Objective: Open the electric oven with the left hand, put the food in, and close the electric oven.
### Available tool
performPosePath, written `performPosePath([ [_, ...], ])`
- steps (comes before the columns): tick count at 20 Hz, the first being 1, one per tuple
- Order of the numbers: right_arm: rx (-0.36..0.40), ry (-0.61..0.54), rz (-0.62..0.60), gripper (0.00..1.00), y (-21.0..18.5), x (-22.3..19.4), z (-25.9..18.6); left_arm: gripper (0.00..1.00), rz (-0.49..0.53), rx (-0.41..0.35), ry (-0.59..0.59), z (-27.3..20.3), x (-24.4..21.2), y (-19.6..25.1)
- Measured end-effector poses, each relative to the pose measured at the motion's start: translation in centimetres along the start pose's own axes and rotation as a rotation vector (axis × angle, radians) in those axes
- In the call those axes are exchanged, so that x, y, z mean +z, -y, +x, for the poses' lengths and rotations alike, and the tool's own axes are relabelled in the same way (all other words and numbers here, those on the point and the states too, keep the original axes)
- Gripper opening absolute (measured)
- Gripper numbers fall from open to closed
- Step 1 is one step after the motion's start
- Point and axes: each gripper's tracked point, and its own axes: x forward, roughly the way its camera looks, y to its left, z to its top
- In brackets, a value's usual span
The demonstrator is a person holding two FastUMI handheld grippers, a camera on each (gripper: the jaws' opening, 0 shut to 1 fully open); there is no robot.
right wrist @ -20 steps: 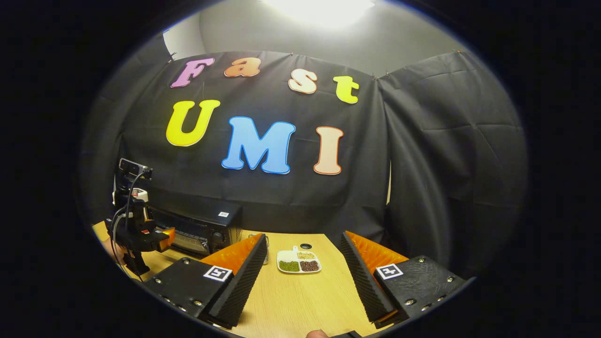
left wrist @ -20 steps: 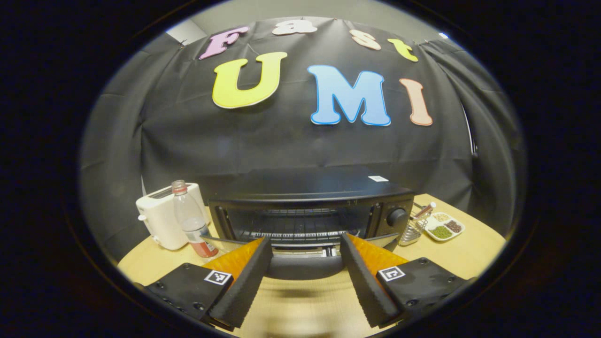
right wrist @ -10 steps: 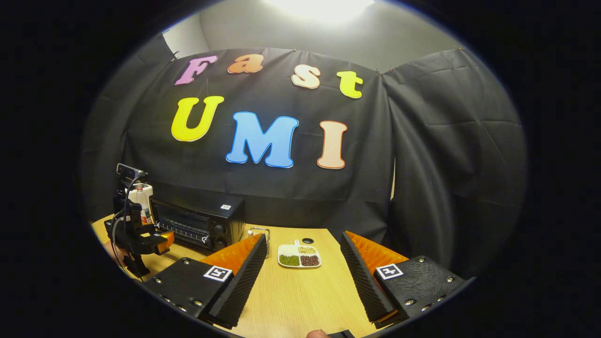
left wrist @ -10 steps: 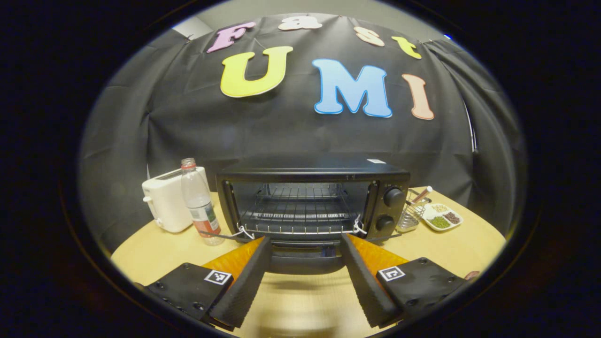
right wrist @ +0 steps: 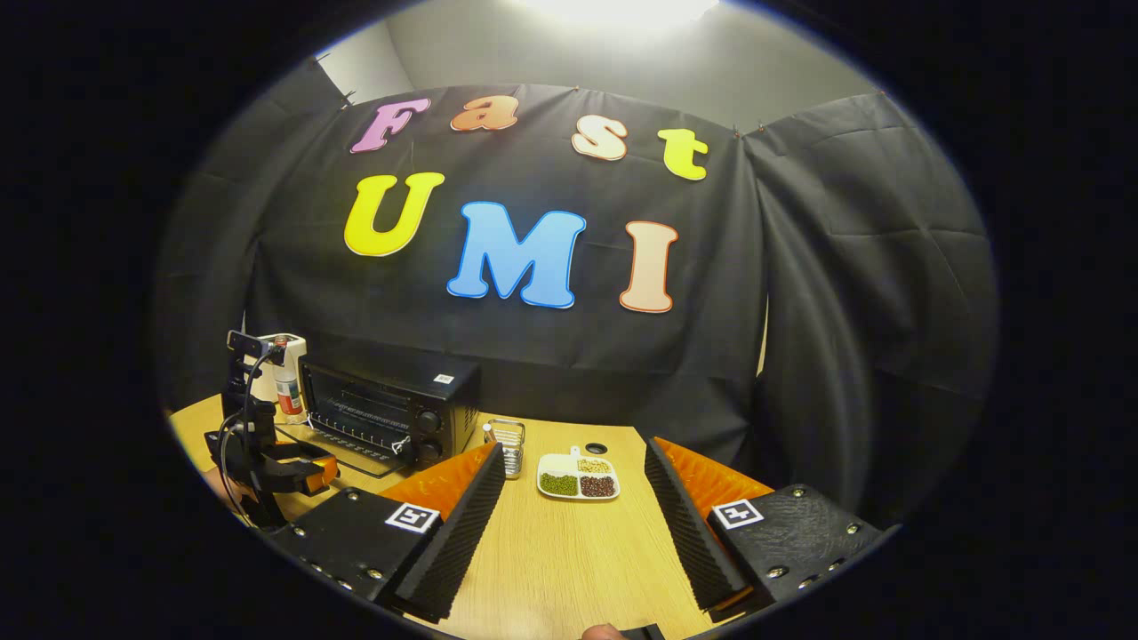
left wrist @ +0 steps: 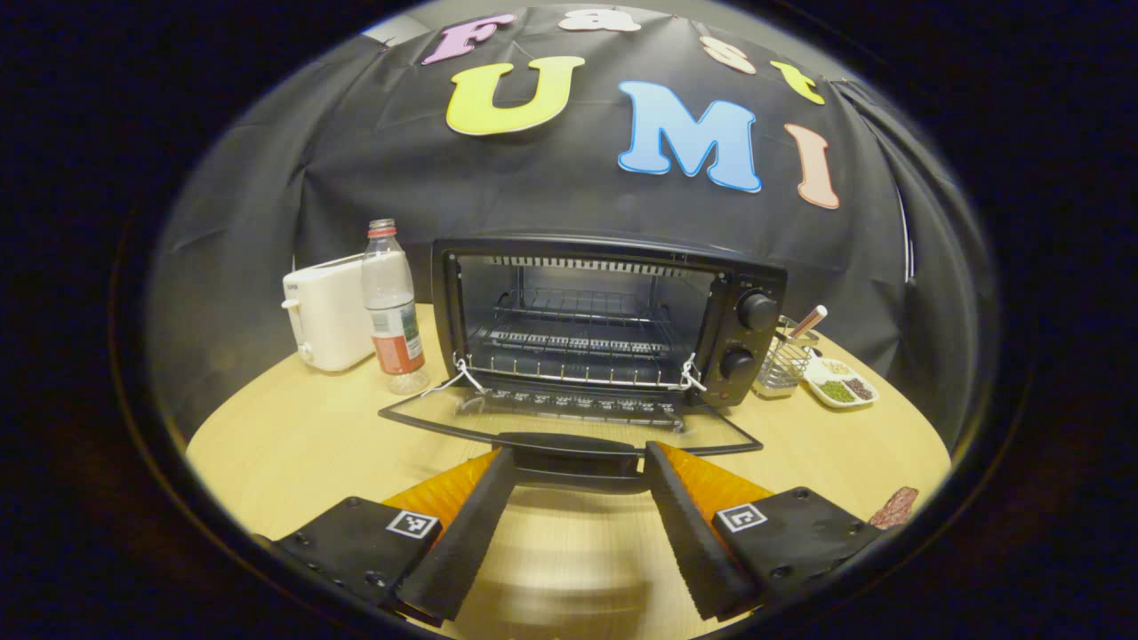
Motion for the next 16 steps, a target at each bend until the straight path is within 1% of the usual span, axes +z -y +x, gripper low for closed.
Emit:
performPosePath([
  [1,0.009,-0.005,0.001,0.96,-0.2,-0.2,-0.1,1.0,0.01,-0.002,-0.001,-0.3,-0.3,0.1],
  [3,0.027,-0.02,0.006,0.96,-0.6,-0.7,-0.1,1.0,0.031,-0.01,-0.005,-1.0,-0.9,0.6],
  [4,0.039,-0.026,0.01,0.96,-0.9,-1.0,-0.2,0.98,0.035,-0.015,-0.006,-1.5,-1.0,0.7],
  [6,0.067,-0.039,0.02,0.96,-1.5,-1.5,-0.1,1.0,0.035,-0.02,0.003,-2.7,-0.8,1.0],
  [7,0.083,-0.045,0.028,0.96,-1.9,-1.7,-0.2,0.98,0.033,-0.022,0.013,-3.4,-0.3,1.2],
  [8,0.099,-0.052,0.037,0.96,-2.3,-2.0,-0.2,1.0,0.034,-0.023,0.03,-4.2,0.2,1.2],
  [9,0.115,-0.065,0.047,0.96,-2.7,-2.3,-0.2,0.98,0.037,-0.025,0.053,-5.2,1.1,1.2],
  [12,0.171,-0.106,0.093,0.96,-4.0,-3.7,-0.1,0.98,0.056,-0.019,0.136,-8.7,4.8,0.7],
  [13,0.195,-0.123,0.116,0.96,-4.5,-4.2,-0.1,0.95,0.058,-0.016,0.168,-10.0,6.2,0.5],
  [15,0.254,-0.171,0.178,0.96,-5.9,-5.6,0.0,1.0,0.06,-0.008,0.233,-12.7,8.6,0.3],
  [16,0.283,-0.189,0.22,0.96,-6.6,-6.1,-0.1,1.0,0.063,-0.004,0.266,-14.0,9.8,0.2],
])
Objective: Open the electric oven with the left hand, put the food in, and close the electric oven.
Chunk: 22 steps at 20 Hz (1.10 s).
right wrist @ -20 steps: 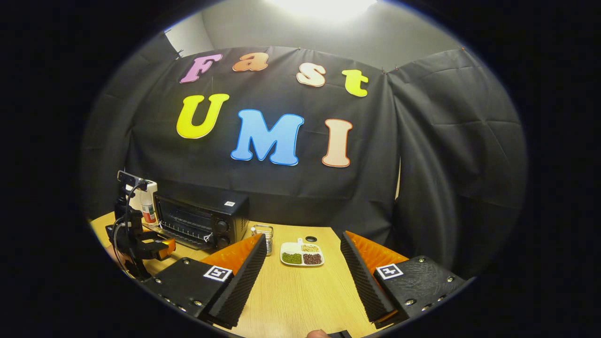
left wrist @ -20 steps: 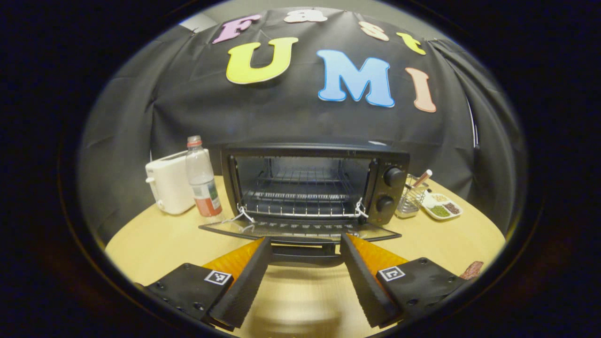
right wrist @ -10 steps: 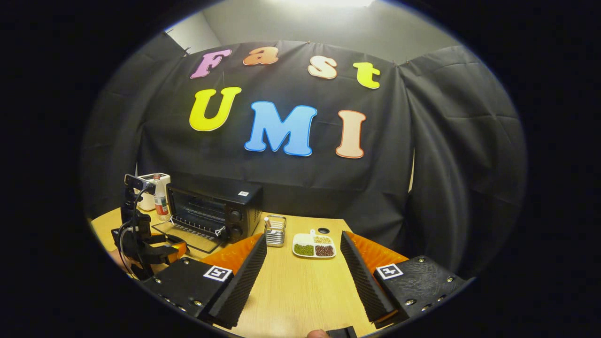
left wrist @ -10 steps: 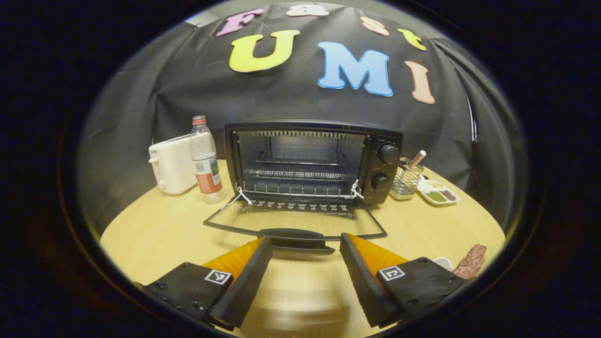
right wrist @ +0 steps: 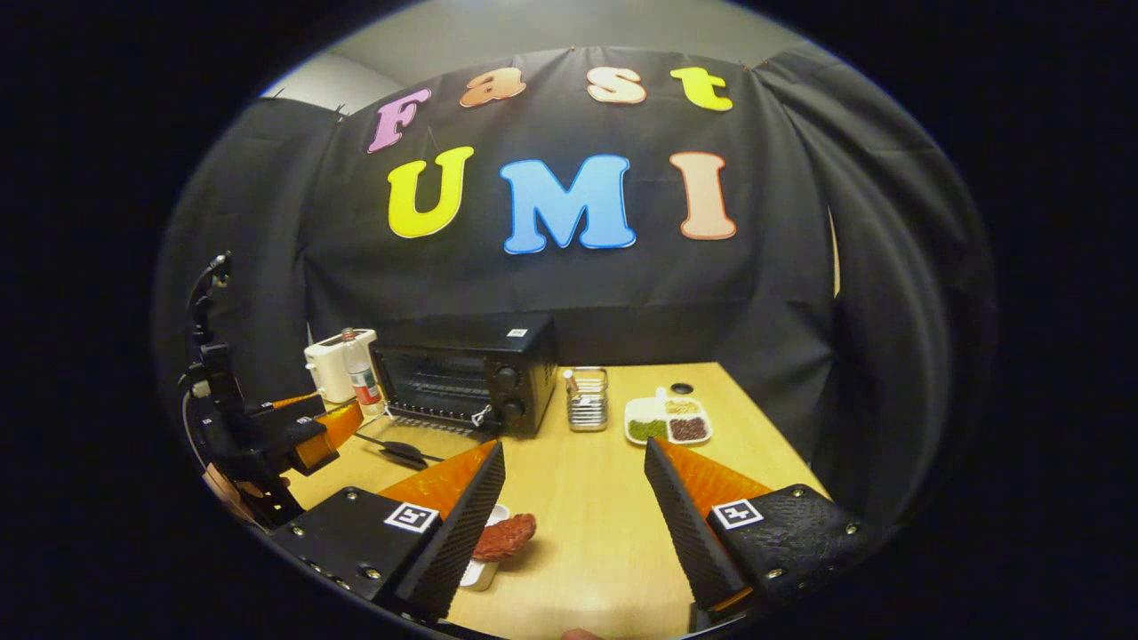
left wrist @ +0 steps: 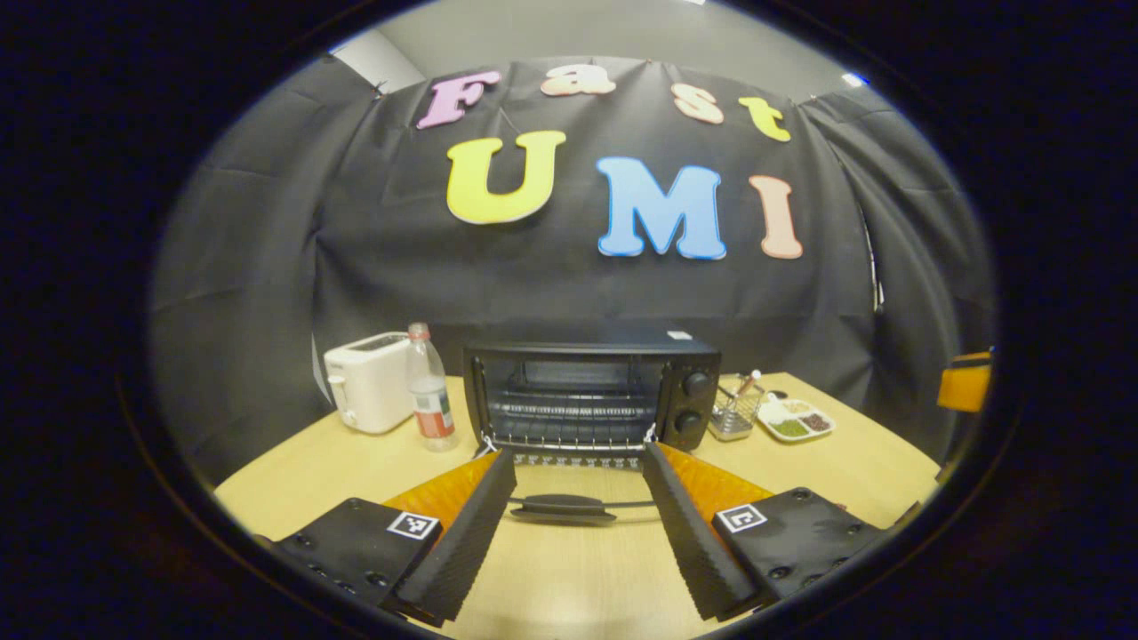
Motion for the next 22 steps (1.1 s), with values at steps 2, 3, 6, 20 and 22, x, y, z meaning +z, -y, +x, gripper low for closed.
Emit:
performPosePath([
  [2,0.046,-0.036,0.075,0.96,-0.7,-1.2,0.5,0.97,0.01,0.018,0.054,-2.3,2.8,-0.6],
  [3,0.061,-0.053,0.105,0.96,-0.9,-1.9,0.9,0.97,0.007,0.026,0.081,-3.6,4.2,-0.8],
  [6,0.111,-0.132,0.171,0.98,-1.5,-4.0,2.0,1.0,-0.002,0.046,0.143,-7.0,7.2,-1.0],
  [20,0.183,-0.424,0.47,0.96,-3.0,-12.1,6.2,1.0,-0.011,0.099,0.173,-13.9,9.6,-1.8],
  [22,0.179,-0.453,0.508,0.9,-3.4,-13.0,6.8,0.97,-0.007,0.107,0.174,-14.0,9.7,-2.2],
])
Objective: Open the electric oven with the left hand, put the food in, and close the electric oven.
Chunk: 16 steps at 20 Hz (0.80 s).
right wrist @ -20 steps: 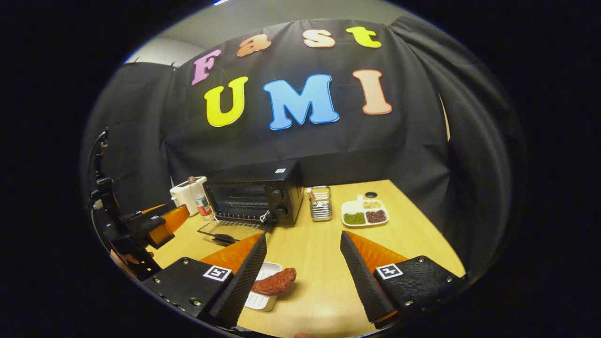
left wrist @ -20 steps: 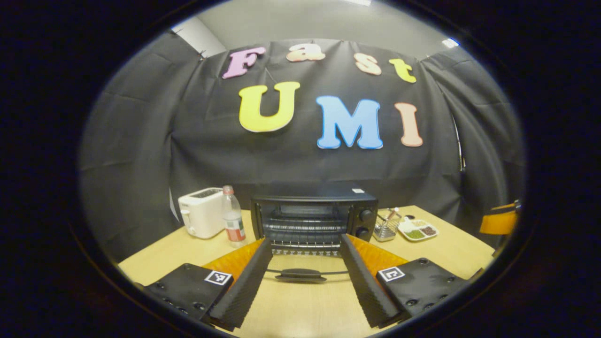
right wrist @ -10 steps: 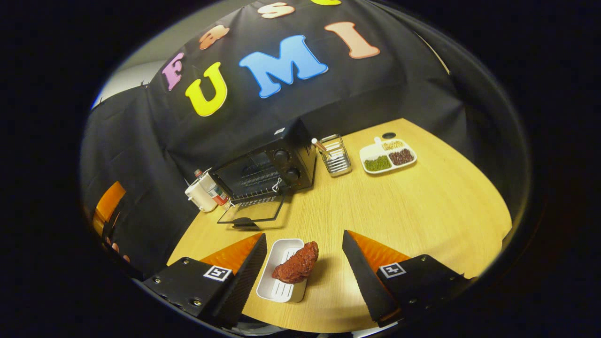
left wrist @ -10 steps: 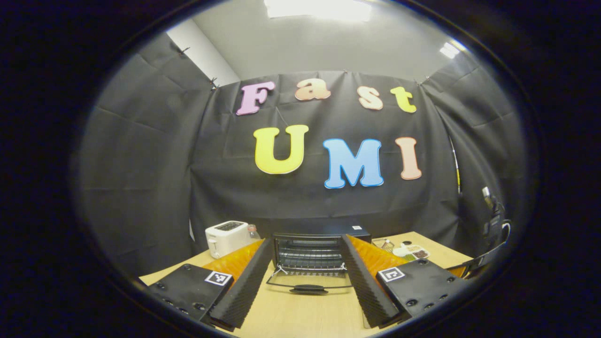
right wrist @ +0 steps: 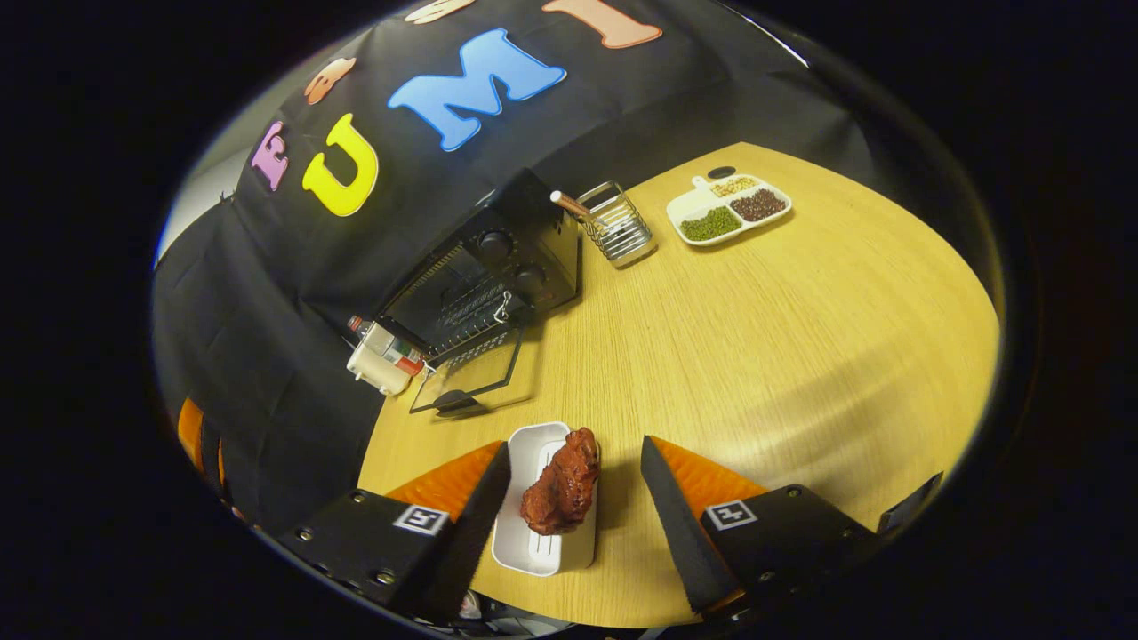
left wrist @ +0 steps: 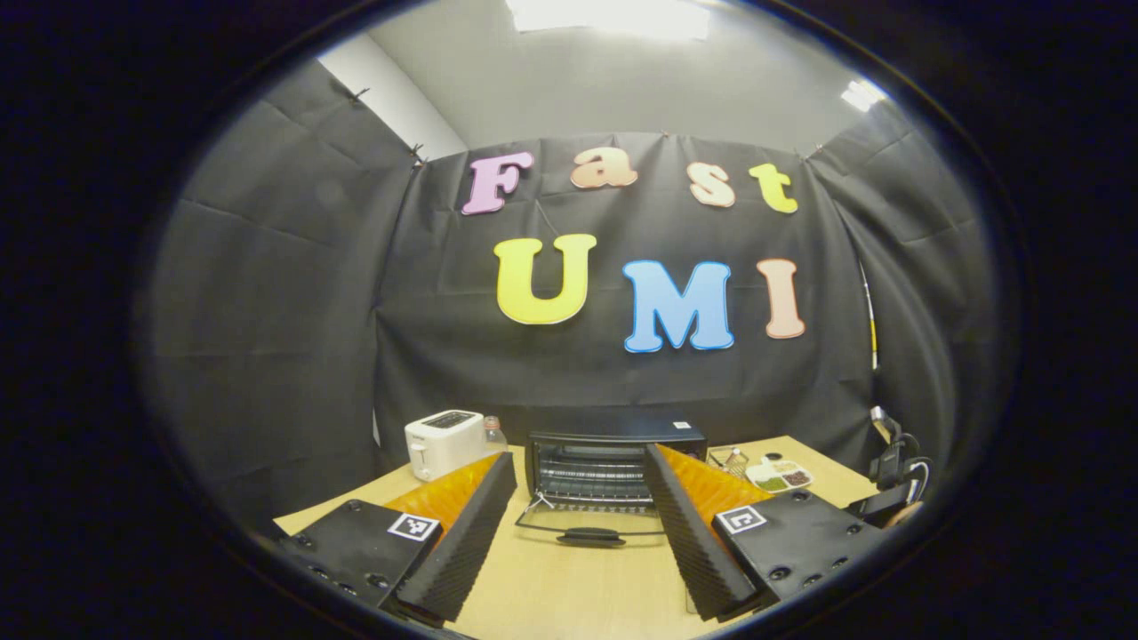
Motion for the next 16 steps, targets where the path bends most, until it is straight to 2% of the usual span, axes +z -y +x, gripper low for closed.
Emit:
performPosePath([
  [2,0.007,-0.031,0.045,0.79,0.0,-0.8,0.4,0.99,-0.007,0.007,0.011,0.0,0.7,-0.6],
  [4,0.018,-0.059,0.075,0.79,-0.2,-1.4,0.9,1.0,-0.017,0.022,0.021,0.3,1.1,-1.4],
  [5,0.028,-0.076,0.087,0.69,-0.3,-1.8,0.8,1.0,-0.024,0.026,0.023,0.4,1.2,-1.8],
  [6,0.033,-0.086,0.098,0.79,-0.4,-2.0,1.1,1.0,-0.035,0.028,0.024,0.5,1.3,-2.1],
  [7,0.014,-0.08,0.115,0.79,0.1,-1.8,1.2,1.0,-0.049,0.028,0.025,0.7,1.4,-2.2],
  [9,0.046,-0.098,0.157,0.42,-0.7,-2.1,1.1,1.0,-0.066,0.035,0.024,0.9,1.4,-2.9],
  [10,0.044,-0.097,0.156,0.42,-0.6,-2.2,0.6,1.0,-0.072,0.038,0.024,1.1,1.3,-3.1],
  [11,0.036,-0.08,0.176,0.31,-0.3,-2.0,2.0,1.0,-0.076,0.036,0.024,1.2,1.3,-3.2],
  [12,0.052,-0.072,0.196,0.18,-0.8,-1.3,-0.1,1.0,-0.079,0.036,0.025,1.3,1.4,-3.4],
  [13,0.057,-0.073,0.2,0.08,-1.2,-1.3,0.9,1.0,-0.083,0.035,0.026,1.4,1.4,-3.6],
  [14,0.055,-0.071,0.187,0.11,-1.4,-1.2,0.8,0.97,-0.087,0.033,0.029,1.5,1.5,-3.7],
  [16,0.046,-0.06,0.169,0.11,-1.8,-0.7,0.6,1.0,-0.093,0.025,0.036,1.9,1.6,-3.7],
])
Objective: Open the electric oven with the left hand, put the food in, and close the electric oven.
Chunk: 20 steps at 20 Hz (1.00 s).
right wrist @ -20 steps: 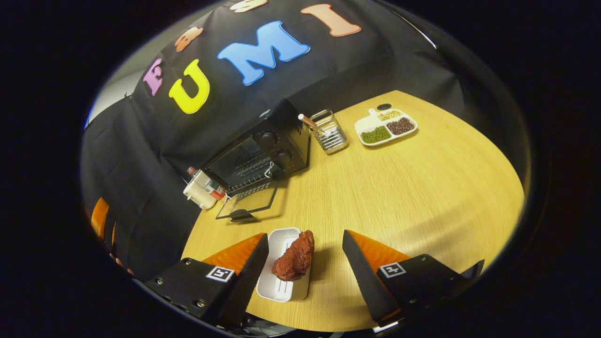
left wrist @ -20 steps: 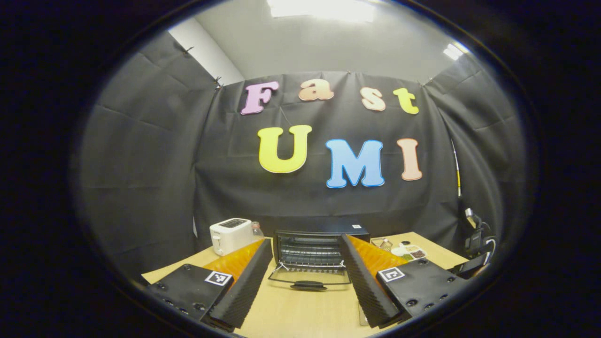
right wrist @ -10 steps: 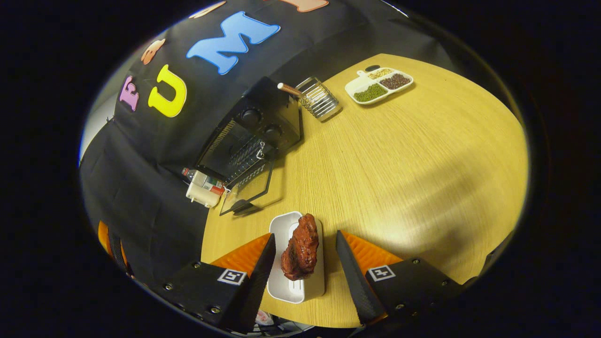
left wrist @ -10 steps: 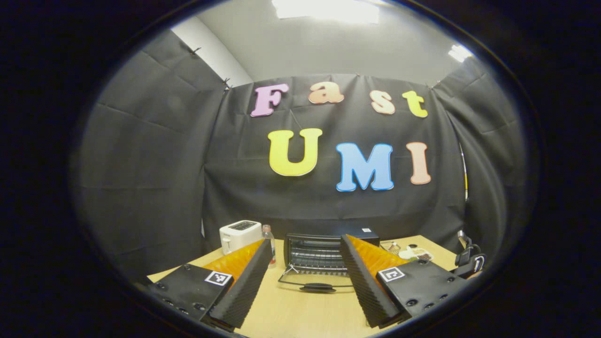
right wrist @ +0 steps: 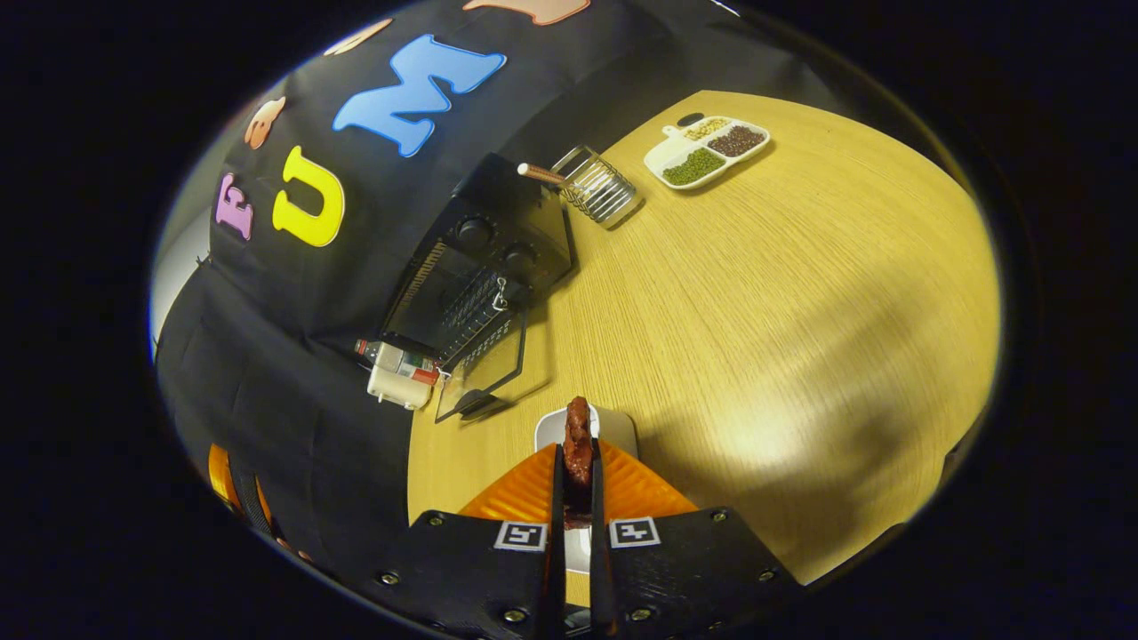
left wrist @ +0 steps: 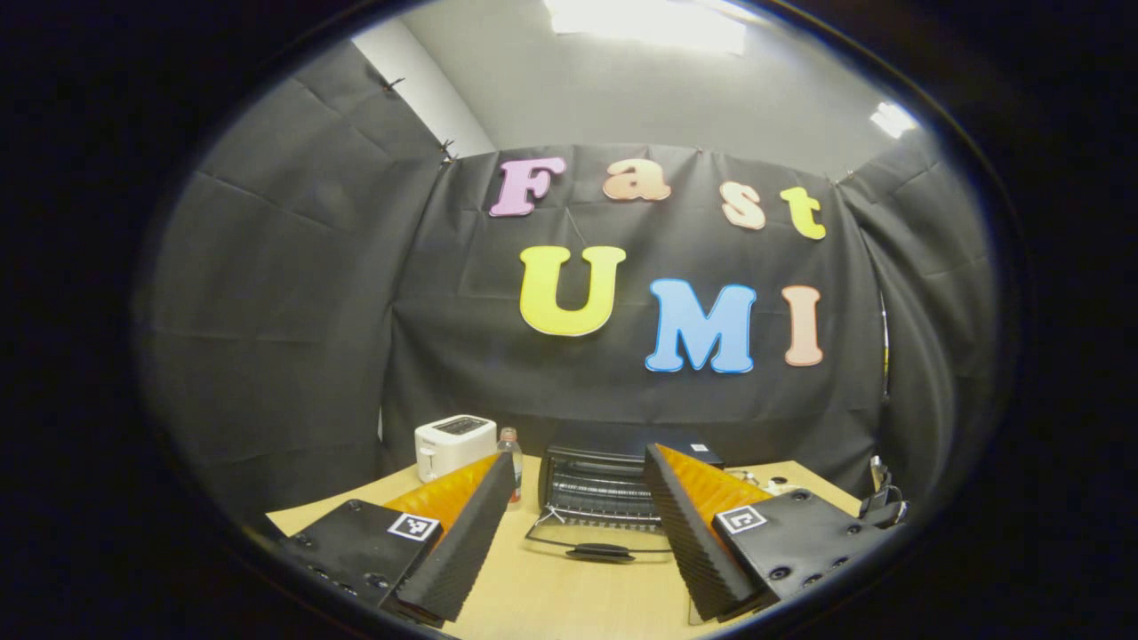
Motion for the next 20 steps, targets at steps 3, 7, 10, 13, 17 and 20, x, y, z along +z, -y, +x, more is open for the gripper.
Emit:
performPosePath([
  [3,0.006,0.033,0.005,0.12,-1.2,1.3,-0.7,0.97,0.0,-0.01,0.006,0.6,0.1,-0.3],
  [7,0.028,0.086,-0.008,0.11,-3.8,3.2,-1.1,1.0,-0.011,-0.022,-0.005,2.2,-0.5,-1.0],
  [10,0.054,0.11,-0.002,0.11,-6.3,4.3,-0.4,1.0,-0.027,-0.022,-0.011,3.2,-0.9,-2.1],
  [13,0.079,0.13,0.004,0.11,-8.9,5.3,1.1,0.97,-0.027,-0.025,-0.017,4.5,-1.5,-3.2],
  [17,0.094,0.148,0.011,0.11,-11.8,6.2,3.6,0.91,-0.027,-0.022,-0.028,6.4,-1.9,-5.5],
  [20,0.098,0.152,-0.011,0.11,-13.6,6.2,5.6,0.92,-0.035,-0.006,-0.028,7.5,-2.2,-7.4],
])
